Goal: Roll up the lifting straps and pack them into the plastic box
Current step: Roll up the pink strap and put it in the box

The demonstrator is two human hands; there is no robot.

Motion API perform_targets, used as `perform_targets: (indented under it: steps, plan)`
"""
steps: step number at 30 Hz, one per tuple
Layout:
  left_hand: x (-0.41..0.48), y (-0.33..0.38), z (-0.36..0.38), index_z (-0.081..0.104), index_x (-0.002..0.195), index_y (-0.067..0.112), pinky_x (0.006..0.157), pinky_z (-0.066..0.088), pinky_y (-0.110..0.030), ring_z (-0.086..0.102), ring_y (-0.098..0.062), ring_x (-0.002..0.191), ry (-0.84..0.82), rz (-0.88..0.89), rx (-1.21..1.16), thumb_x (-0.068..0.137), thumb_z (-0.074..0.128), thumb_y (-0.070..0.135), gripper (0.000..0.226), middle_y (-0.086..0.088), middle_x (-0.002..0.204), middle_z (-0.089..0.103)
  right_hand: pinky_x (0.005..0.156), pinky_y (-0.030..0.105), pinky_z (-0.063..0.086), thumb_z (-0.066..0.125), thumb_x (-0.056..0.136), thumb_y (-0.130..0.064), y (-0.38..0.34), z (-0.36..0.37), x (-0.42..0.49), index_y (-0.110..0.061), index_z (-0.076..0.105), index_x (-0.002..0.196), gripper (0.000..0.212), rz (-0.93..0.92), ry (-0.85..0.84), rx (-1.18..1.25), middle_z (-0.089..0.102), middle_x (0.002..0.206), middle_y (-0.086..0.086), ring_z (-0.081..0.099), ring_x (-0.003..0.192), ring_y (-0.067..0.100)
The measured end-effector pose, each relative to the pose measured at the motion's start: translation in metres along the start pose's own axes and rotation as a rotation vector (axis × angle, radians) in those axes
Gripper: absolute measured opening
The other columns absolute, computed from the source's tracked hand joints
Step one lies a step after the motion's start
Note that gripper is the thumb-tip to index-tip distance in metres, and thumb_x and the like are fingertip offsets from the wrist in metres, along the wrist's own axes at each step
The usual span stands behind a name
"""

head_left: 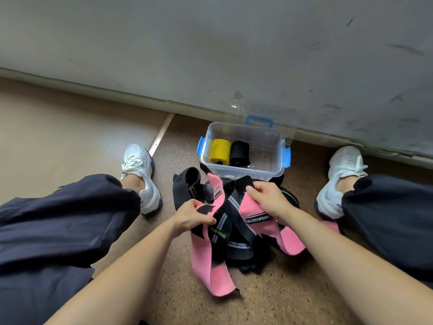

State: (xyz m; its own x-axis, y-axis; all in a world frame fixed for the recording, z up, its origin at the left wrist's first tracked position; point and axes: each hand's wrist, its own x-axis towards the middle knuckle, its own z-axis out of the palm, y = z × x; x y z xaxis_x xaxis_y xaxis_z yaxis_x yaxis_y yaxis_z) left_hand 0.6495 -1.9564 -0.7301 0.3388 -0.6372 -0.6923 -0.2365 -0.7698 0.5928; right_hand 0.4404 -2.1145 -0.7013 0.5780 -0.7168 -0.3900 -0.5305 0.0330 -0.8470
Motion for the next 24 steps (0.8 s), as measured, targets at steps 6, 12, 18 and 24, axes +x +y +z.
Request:
perform_targets:
  steps: [6, 12, 18, 24]
  plan:
    - [-0.044, 0.065, -0.048, 0.055, 0.121, 0.024, 0.088, 0.059, -0.04, 0.066, -0.015, 0.1, -0.019, 0.284, 0.374, 0.055, 0.088, 0.035, 0.074, 0.004, 0.11, 0.066, 0.066, 0.03, 0.038, 0.064, 0.099, -0.023, -0.019, -0.044, 0.003, -0.008, 0.071, 0.085, 0.022, -0.019, 0.046, 0.008, 0.06, 0.072, 0.001, 0.05, 0.067, 0.012]
    - [-0.087, 0.126, -0.082, 0.051, 0.134, 0.026, 0.084, 0.048, -0.019, 0.058, -0.01, 0.103, -0.042, 0.56, 0.665, 0.063, 0.092, 0.035, 0.082, 0.01, 0.118, 0.06, 0.062, 0.03, 0.029, 0.063, 0.1, -0.024, -0.085, -0.102, -0.014, -0.005, 0.044, 0.067, 0.043, -0.161, -0.147, -0.132, 0.037, 0.064, 0.001, 0.034, 0.06, 0.01]
    - [-0.125, 0.175, -0.092, 0.05, 0.135, 0.034, 0.088, 0.049, -0.027, 0.054, -0.005, 0.107, 0.011, 0.893, 0.8, 0.062, 0.086, 0.041, 0.081, 0.02, 0.117, 0.053, 0.068, 0.024, 0.051, 0.056, 0.104, -0.019, -0.172, -0.135, -0.048, -0.006, 0.063, 0.08, 0.028, -0.221, -0.527, -0.055, 0.062, 0.074, 0.0, 0.058, 0.068, 0.007]
    - [-0.145, 0.212, -0.101, 0.057, 0.134, 0.027, 0.097, 0.047, -0.023, 0.059, -0.007, 0.116, 0.014, 1.12, 0.534, 0.065, 0.093, 0.019, 0.078, 0.018, 0.117, 0.058, 0.088, 0.037, 0.053, 0.058, 0.101, -0.025, -0.186, -0.14, -0.049, -0.002, 0.065, 0.117, 0.029, -0.161, -0.733, 0.145, 0.067, 0.104, 0.013, 0.066, 0.088, 0.019]
